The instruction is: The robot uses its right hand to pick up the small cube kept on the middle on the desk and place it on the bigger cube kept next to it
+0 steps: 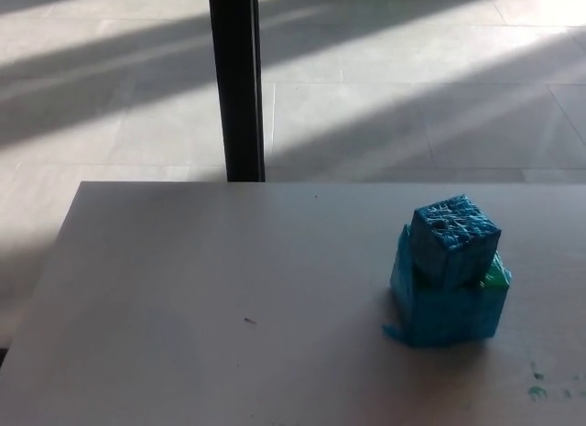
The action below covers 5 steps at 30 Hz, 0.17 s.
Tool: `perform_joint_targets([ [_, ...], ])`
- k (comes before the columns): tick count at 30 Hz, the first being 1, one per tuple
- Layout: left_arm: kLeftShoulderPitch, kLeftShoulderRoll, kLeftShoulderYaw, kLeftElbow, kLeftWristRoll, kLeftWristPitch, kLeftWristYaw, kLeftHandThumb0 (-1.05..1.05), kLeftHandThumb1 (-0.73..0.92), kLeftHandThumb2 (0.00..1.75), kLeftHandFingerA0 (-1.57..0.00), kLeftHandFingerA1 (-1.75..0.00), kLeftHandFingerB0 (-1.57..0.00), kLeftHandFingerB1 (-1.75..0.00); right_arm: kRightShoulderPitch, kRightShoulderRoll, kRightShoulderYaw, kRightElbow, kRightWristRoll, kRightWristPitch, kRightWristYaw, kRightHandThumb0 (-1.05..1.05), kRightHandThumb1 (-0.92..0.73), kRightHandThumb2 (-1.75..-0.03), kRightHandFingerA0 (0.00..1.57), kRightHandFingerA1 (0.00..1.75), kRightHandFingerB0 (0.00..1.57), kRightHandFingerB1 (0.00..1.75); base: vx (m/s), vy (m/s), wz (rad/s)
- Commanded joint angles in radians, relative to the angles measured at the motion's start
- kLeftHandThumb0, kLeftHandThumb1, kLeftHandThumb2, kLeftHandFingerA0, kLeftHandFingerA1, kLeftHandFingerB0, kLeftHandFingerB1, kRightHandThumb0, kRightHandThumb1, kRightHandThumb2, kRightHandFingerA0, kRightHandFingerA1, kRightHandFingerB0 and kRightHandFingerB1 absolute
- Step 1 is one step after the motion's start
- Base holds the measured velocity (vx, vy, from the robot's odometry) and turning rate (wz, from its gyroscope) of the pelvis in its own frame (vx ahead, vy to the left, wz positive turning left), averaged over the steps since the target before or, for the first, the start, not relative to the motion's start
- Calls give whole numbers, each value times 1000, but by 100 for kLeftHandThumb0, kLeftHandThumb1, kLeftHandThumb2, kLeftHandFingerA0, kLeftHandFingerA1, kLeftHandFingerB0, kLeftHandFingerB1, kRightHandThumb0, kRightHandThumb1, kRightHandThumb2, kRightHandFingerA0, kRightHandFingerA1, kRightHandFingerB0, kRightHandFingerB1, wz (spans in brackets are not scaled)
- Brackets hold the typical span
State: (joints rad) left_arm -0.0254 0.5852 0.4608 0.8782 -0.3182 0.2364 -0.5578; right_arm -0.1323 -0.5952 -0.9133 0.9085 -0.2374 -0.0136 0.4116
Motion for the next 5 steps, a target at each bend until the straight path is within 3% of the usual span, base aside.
perform_joint_targets([
  [1,49,6,5,8,33,-30,97,-81,82,62,-38,-45,-26,-34,54,96,-200,195,260,-12,-471,-68,-62,-74,81,152,33,109,0,0,0],
  [2,53,6,5,3,31,-32,93,-80,81,65,-37,-46,-26,-36,52,95,-213,206,272,-6,-479,-68,-60,-75,74,149,35,108,0,0,0],
  [3,54,5,10,5,24,-31,86,-81,81,64,-36,-46,-26,-36,49,89,-208,211,265,18,-479,-67,-61,-72,48,135,30,104,0,0,0],
  [5,54,5,10,5,23,-31,87,-81,81,64,-36,-46,-26,-36,49,89,-209,214,265,16,-480,-67,-61,-72,48,135,30,104,0,0,0],
])
